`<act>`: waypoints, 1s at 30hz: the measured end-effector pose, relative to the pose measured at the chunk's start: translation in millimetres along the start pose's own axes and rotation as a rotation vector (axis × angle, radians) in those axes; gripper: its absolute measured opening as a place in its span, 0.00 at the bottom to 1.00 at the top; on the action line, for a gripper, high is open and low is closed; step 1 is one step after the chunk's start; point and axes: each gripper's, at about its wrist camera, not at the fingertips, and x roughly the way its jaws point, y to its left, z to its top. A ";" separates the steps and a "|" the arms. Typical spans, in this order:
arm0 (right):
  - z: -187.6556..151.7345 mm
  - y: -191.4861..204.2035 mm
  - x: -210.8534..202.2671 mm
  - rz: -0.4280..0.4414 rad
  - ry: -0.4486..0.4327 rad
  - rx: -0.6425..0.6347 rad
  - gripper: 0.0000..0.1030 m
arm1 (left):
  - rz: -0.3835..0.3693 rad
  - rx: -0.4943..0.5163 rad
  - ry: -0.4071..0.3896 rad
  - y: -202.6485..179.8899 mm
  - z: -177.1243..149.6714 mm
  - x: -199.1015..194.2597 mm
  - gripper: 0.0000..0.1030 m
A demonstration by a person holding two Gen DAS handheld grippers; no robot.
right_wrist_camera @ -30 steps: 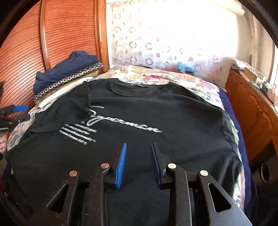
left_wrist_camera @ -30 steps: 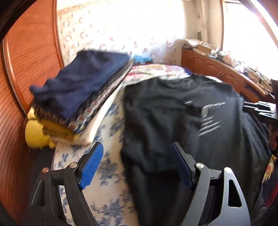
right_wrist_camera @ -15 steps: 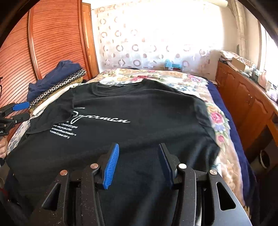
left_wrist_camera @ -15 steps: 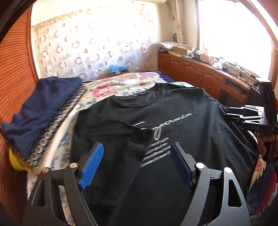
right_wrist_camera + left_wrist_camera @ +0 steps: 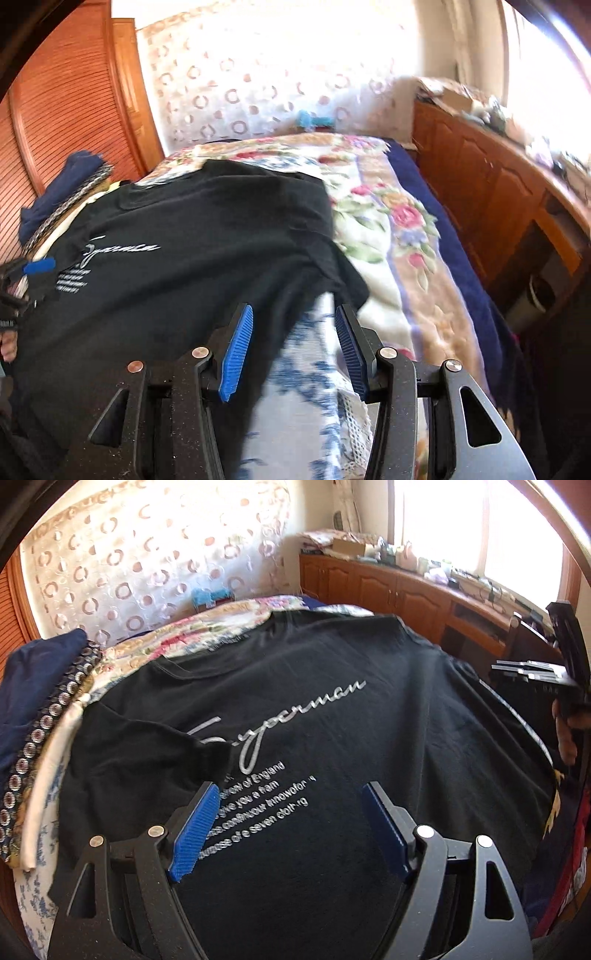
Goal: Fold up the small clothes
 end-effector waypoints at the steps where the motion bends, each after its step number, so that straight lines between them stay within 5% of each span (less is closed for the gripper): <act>1: 0.3 -4.0 3.0 0.000 0.009 0.017 0.47 | -0.001 0.003 0.006 -0.9 -0.4 1.6 0.78; 23: 37.8 -50.1 68.7 0.194 0.150 0.363 0.47 | -0.035 0.011 0.065 -4.6 -9.0 21.4 0.85; 30: 43.0 -46.7 56.8 0.139 0.077 0.299 0.09 | -0.032 0.012 0.066 -4.9 -8.9 21.7 0.85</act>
